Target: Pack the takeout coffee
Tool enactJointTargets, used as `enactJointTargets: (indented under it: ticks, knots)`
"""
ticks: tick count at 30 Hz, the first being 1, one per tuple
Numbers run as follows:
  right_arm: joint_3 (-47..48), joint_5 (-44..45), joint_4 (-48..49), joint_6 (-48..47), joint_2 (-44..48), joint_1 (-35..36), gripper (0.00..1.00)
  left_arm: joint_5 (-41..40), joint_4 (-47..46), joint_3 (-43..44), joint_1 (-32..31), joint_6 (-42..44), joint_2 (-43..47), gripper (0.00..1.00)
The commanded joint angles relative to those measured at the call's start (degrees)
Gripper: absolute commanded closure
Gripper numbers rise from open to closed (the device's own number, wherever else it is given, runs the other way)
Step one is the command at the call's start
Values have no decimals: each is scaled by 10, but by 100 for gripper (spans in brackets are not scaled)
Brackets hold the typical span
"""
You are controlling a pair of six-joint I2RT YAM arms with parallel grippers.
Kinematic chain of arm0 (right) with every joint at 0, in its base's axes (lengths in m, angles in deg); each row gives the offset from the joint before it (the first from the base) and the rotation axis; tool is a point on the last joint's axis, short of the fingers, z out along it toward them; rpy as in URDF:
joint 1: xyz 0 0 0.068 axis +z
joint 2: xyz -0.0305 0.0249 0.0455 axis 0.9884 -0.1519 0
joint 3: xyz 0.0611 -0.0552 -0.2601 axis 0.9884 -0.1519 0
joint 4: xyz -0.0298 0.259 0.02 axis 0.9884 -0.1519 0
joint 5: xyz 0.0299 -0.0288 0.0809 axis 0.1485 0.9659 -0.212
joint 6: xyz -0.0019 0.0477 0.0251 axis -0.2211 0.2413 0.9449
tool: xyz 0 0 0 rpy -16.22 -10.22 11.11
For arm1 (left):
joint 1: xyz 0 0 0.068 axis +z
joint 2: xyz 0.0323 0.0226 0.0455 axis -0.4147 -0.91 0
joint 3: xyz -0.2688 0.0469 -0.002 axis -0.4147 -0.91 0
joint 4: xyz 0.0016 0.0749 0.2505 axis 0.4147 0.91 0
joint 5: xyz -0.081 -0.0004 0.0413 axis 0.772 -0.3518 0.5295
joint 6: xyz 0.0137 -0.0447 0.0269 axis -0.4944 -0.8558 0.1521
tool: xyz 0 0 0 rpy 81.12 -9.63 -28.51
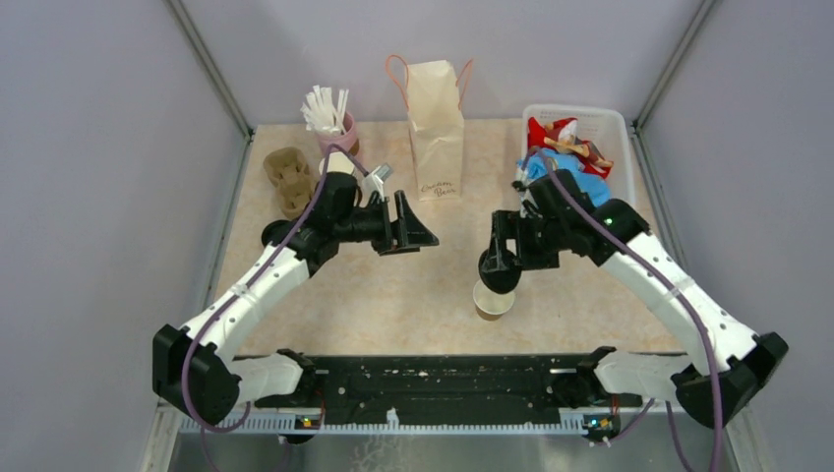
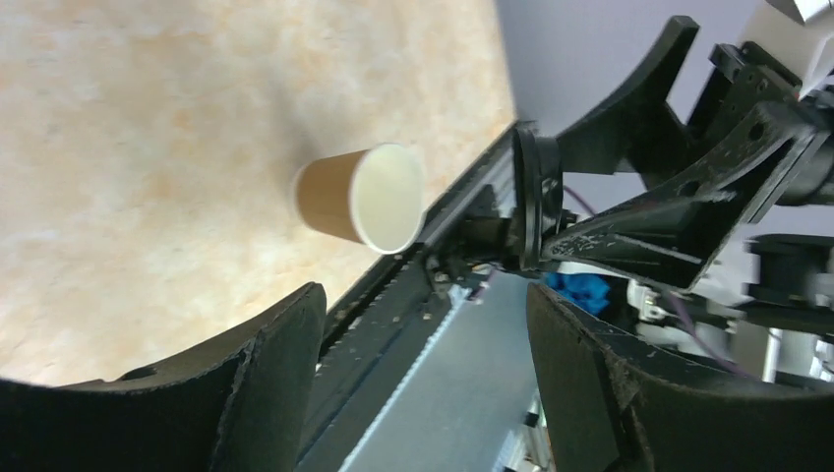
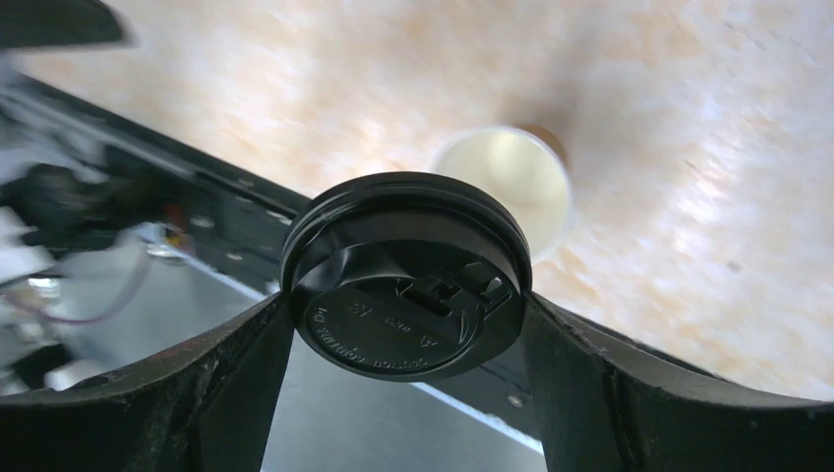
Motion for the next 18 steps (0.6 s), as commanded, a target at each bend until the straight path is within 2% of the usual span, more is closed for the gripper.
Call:
enactJointTargets:
  ticks: [1, 4, 8, 18]
  knots:
    - [43, 133, -155, -47, -79, 58, 19, -90, 66, 26, 1, 96, 12, 19]
    - [50, 185, -162, -38, -115, 103, 18, -135, 80, 23, 2, 128, 22, 19]
    - [41, 189, -141, -36, -146, 117, 17, -163, 80, 6, 5, 146, 33, 18]
    - [27, 174, -64, -43, -205, 119, 16, -156, 85, -21, 17, 156, 28, 18]
